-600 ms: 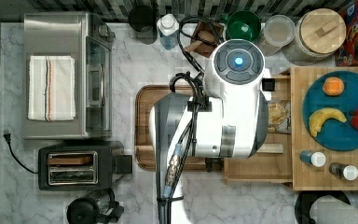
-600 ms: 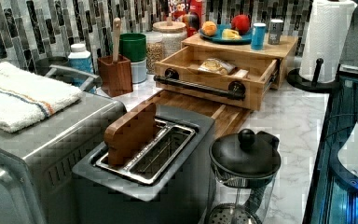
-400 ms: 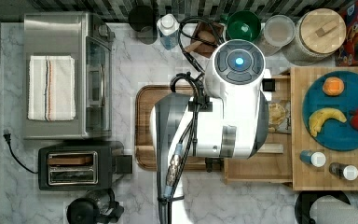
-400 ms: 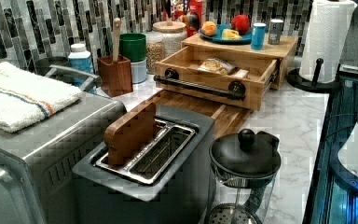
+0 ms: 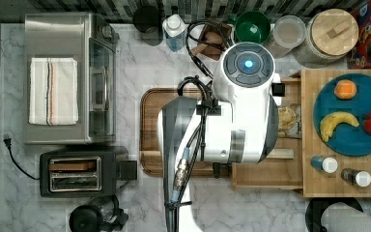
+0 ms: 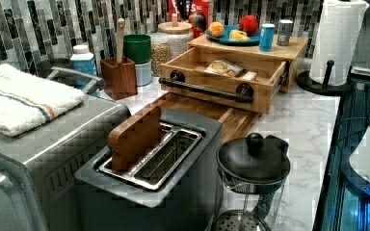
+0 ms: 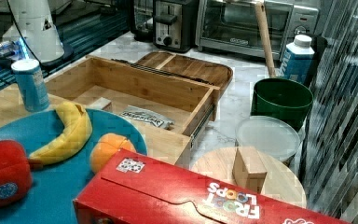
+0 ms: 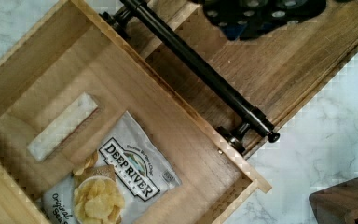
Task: Close the drawer.
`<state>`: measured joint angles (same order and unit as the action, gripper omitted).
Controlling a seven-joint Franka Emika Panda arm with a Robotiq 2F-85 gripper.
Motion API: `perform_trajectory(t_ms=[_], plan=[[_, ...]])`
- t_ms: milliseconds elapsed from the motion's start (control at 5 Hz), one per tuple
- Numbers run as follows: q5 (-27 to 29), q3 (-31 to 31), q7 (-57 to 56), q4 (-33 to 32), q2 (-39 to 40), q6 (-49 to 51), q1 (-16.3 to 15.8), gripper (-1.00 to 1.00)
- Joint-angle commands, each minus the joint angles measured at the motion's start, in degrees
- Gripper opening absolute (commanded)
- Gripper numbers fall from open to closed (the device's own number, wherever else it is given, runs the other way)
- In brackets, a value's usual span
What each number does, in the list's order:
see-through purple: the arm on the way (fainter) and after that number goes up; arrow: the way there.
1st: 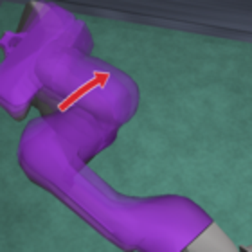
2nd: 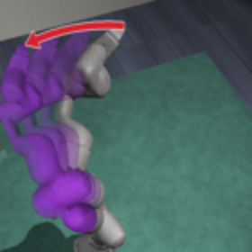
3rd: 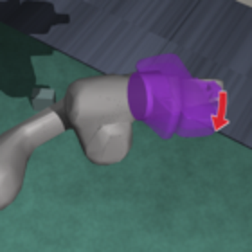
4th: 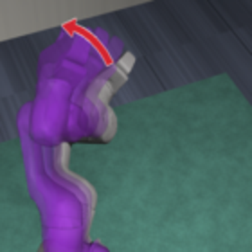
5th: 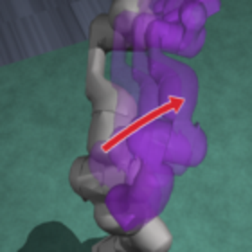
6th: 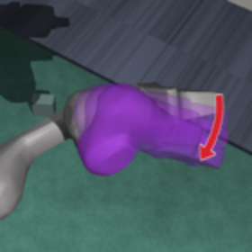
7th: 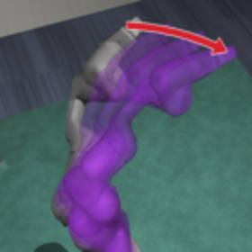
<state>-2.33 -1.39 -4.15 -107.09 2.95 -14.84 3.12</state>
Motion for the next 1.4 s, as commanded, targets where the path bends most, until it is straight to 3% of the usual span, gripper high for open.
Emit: perform_trajectory(t_ms=[200,600,800,1000,1200,1400], plan=[[2.4,3.2,-10.8,-4.5,-3.3,-3.7,-2.8,1.0],[3.5,6.5,-24.1,-4.9,-3.6,-0.6,-4.6,1.0],[4.8,7.4,-31.0,-10.9,-6.3,-6.0,-4.5,1.0],[4.6,6.7,-34.2,-17.5,-7.6,-13.3,-6.0,-1.0],[3.3,7.0,-35.8,-23.5,-7.7,-21.8,-6.0,-1.0],[2.5,7.2,-37.3,-25.5,-5.7,-25.5,-5.3,-1.0]])
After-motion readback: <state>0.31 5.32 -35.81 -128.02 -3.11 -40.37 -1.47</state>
